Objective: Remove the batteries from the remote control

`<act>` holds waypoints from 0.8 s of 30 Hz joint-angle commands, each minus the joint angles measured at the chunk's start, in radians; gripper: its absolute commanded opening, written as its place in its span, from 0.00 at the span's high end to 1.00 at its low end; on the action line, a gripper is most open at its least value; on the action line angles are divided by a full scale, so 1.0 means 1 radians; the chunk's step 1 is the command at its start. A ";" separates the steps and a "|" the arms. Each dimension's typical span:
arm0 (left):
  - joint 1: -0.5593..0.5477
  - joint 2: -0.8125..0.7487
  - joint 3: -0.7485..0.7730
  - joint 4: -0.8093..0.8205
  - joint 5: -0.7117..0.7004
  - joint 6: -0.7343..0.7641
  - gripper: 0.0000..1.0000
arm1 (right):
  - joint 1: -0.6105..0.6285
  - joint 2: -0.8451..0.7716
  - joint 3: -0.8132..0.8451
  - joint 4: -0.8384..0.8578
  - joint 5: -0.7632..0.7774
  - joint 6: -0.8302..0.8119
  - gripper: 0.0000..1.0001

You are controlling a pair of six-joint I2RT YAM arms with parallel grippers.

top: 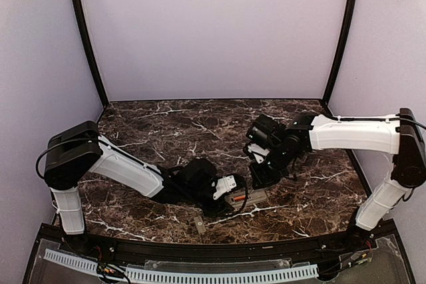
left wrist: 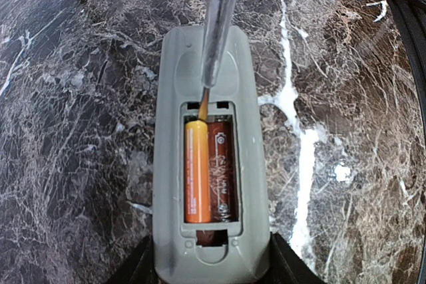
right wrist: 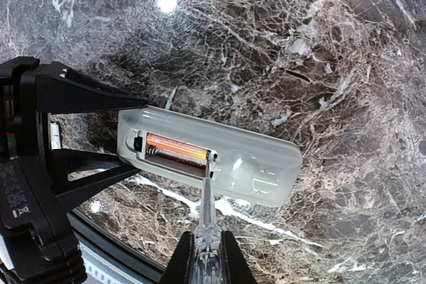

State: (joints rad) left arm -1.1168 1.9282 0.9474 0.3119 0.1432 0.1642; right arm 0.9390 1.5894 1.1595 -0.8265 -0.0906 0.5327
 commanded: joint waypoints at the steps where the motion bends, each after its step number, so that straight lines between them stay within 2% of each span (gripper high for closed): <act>1: -0.005 0.006 0.019 -0.036 0.022 -0.006 0.99 | 0.023 0.030 0.058 -0.041 0.045 -0.004 1.00; 12: -0.005 0.007 0.026 -0.042 0.024 -0.011 1.00 | 0.055 0.085 0.095 -0.071 0.076 0.005 1.00; 24: -0.005 0.009 0.025 -0.041 0.030 -0.013 1.00 | 0.055 0.041 0.005 0.047 0.053 0.012 1.00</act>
State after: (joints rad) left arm -1.1164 1.9282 0.9554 0.2955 0.1463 0.1486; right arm 0.9840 1.6493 1.2201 -0.8715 -0.0315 0.5369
